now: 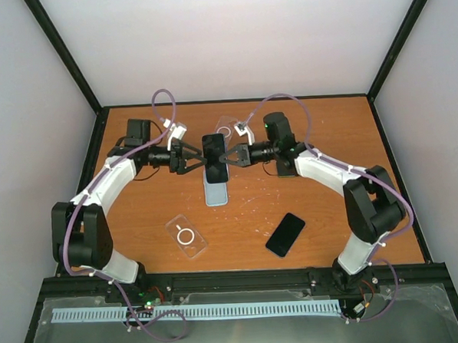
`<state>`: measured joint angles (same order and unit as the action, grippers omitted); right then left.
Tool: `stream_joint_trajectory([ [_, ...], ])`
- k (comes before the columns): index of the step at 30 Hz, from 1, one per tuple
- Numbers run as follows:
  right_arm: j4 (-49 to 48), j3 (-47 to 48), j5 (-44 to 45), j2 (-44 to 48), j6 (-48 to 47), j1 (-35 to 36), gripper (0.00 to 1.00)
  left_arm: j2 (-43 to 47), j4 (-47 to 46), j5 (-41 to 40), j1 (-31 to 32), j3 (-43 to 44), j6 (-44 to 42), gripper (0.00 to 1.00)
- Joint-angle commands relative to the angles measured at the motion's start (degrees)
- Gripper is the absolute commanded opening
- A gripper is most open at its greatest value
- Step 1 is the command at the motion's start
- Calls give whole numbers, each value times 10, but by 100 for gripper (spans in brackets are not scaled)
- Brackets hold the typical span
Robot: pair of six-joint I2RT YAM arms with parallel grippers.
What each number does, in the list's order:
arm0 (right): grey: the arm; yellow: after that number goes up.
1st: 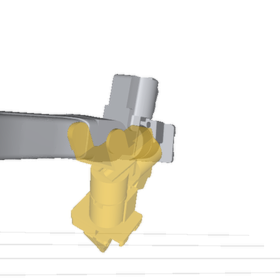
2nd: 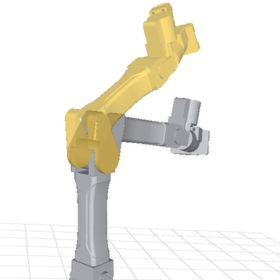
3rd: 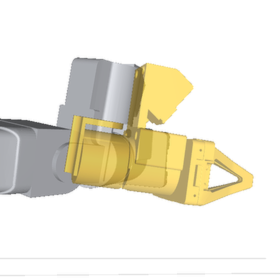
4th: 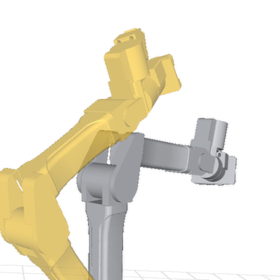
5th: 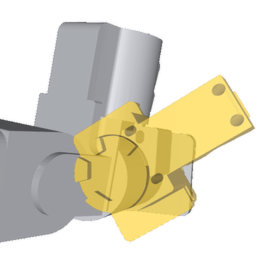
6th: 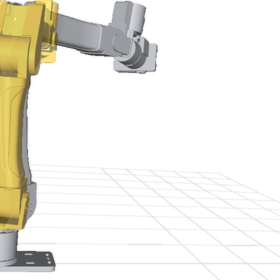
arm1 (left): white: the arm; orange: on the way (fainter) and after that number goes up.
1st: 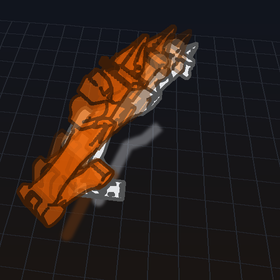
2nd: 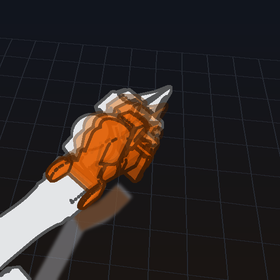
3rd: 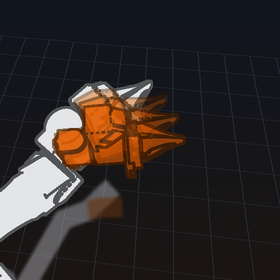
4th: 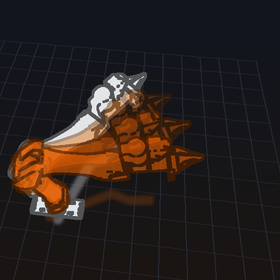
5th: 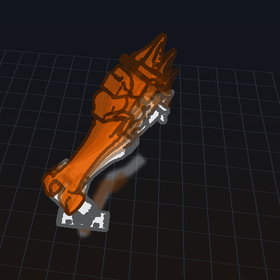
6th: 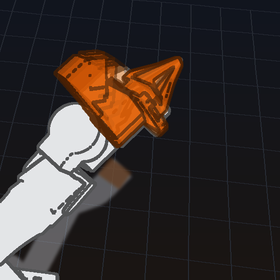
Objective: Put the phone into the phone case
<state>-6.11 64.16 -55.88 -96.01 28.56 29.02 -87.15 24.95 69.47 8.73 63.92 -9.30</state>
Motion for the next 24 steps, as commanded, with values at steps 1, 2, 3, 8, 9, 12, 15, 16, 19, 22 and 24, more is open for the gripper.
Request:
stream_joint_trajectory([
  [1, 111, 68, 15, -42, -3, -1, 3, 7, 7, -61, -34, 5, -53, 84],
  [2, 127, 77, 12, -54, -2, 0, 3, 7, 5, -77, -40, 2, -57, 86],
  [3, 139, 84, 10, -68, -2, 0, 3, 7, 5, -92, -46, -1, -62, 88],
  [8, 180, 112, 9, -121, 1, 0, 3, 22, -1, -163, -54, -17, -87, 100],
  [9, 182, 115, 8, -130, 7, -1, 3, 25, 1, -171, -54, -19, -92, 100],
  [12, 180, 126, 7, -156, 23, 0, 3, 36, 7, -195, -54, -24, -106, 100],
  [15, 186, 141, 11, -182, 32, -1, 3, 48, 2, -223, -54, -38, -113, 100],
  [16, 185, 142, 10, -190, 39, 0, 3, 52, -2, -231, -54, -44, -113, 100],
  [19, 179, 142, 5, -208, 58, 0, 3, 60, -24, -263, -54, -59, -102, 100],
  [22, 171, 141, 4, -222, 70, 2, 3, 66, -49, -285, -54, -75, -91, 100],
  [24, 165, 142, 5, -230, 76, 4, 3, 75, -70, -292, -55, -91, -88, 100],
])
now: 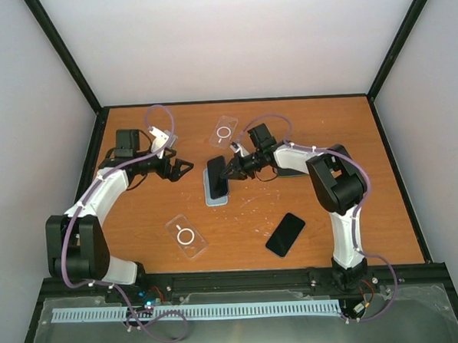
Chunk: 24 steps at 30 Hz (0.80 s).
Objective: Put the phone into the phone case
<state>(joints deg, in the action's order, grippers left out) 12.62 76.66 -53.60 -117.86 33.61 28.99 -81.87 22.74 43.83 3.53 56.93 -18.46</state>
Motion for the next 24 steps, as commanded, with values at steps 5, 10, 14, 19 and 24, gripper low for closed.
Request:
stream_joint_trajectory([
  [5, -33, 22, -16, -34, 27, 6, 3, 11, -35, -47, -3, -21, -11, 100],
  [10, -47, 23, -17, -56, 33, 6, 3, -15, -8, -43, -3, -11, -32, 100],
  [14, -52, 29, -20, -72, 38, 6, 3, -30, 6, -41, -3, -12, -56, 100],
  [19, -64, 25, -39, -97, 61, 8, 3, -53, 9, -43, -3, -24, -105, 100],
  [24, -87, 9, -49, -105, 89, 12, 3, -96, 30, -39, -3, -24, -211, 99],
])
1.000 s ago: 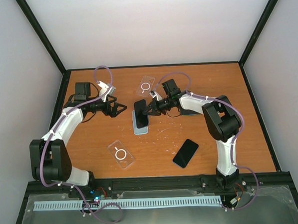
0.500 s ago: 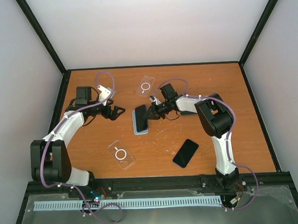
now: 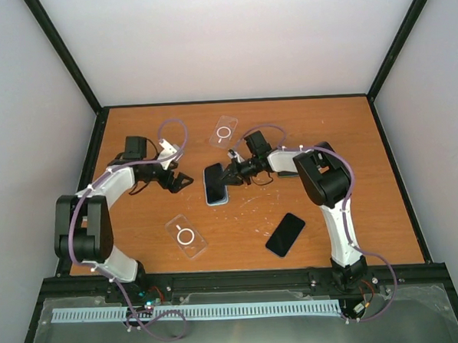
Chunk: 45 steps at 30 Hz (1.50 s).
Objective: Put the phone into the phone case
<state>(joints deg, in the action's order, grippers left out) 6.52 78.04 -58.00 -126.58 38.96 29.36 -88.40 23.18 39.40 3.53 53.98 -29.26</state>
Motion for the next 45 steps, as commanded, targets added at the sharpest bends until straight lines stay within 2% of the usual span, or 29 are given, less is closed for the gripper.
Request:
stream_joint_trajectory([
  [1, -24, -4, -6, -19, 36, 9, 3, -43, 30, 5, -3, 7, -120, 99],
  [14, 89, -6, 13, -12, -35, 12, 3, -85, 5, -4, -2, 1, -150, 93],
  [20, 58, 3, 53, -35, -45, 13, 3, -100, 5, -13, 5, 1, -175, 91],
  [26, 81, 26, 58, -51, -47, 20, 3, -118, 12, -18, 18, 15, -182, 88],
  [30, 124, 41, 76, -39, -75, 19, 10, -117, 8, -13, 21, 15, -180, 88],
  [32, 138, 45, 92, -22, -88, 20, 17, -116, 8, -13, 21, 14, -179, 88],
  [45, 217, 91, 163, 38, -147, 32, 40, -104, 4, -13, 24, 14, -177, 88],
])
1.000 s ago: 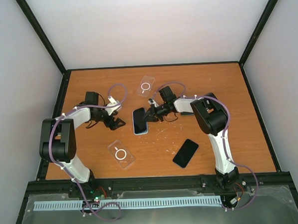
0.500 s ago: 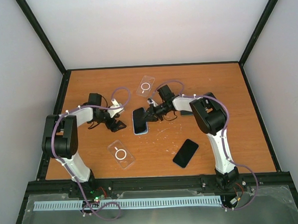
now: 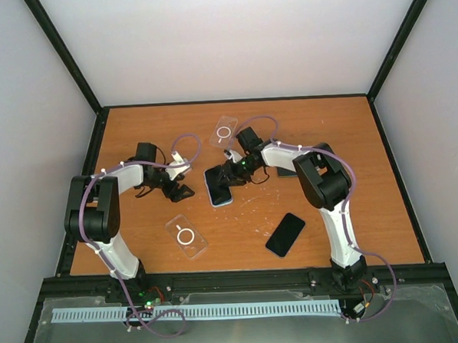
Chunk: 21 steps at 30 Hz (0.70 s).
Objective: Put the phone into the phone case
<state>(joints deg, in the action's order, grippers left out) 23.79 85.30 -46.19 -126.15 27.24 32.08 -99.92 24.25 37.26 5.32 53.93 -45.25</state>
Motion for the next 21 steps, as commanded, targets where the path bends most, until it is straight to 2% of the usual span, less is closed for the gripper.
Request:
stream_joint_trajectory([
  [1, 50, 22, 47, 36, -34, 5, 43, 11, -6, 8, 6, 15, -17, 88],
  [13, 81, 28, 82, 83, -91, 4, 50, 13, -3, 21, 20, 21, -10, 87],
  [18, 74, -6, 108, 90, -109, -2, 47, 22, -16, 7, 37, 3, -14, 85],
  [21, 69, -31, 112, 90, -116, -6, 40, 21, -22, 2, 44, -6, -16, 83],
])
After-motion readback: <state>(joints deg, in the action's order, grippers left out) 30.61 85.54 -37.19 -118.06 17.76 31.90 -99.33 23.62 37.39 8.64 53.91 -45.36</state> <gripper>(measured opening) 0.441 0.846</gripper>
